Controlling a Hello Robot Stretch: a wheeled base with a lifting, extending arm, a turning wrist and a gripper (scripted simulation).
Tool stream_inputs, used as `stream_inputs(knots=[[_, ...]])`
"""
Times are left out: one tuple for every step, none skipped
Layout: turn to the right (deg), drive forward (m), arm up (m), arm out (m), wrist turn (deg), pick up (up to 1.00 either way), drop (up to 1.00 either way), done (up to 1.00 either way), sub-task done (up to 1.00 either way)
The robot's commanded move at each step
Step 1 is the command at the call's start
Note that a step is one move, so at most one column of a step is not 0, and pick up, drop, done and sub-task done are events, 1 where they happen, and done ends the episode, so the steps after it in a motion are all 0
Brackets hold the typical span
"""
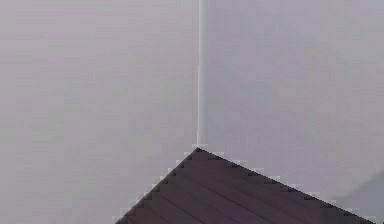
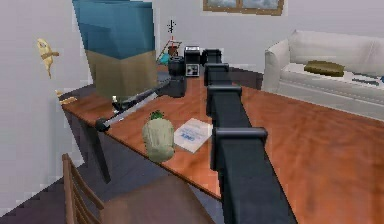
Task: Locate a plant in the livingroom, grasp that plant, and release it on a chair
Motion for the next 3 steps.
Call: stream_inputs(knots=[[0.0, 0.0, 0.0, 0.0, 39.0, 0.0, 0.0, 0.0, 0.0], [0.0, 0.0, -0.22, 0.0, 0.0, 0.0, 0.0, 0.0, 0.0], [0.0, 0.0, 0.0, 0.0, 0.0, 1.0, 0.0, 0.0, 0.0]])
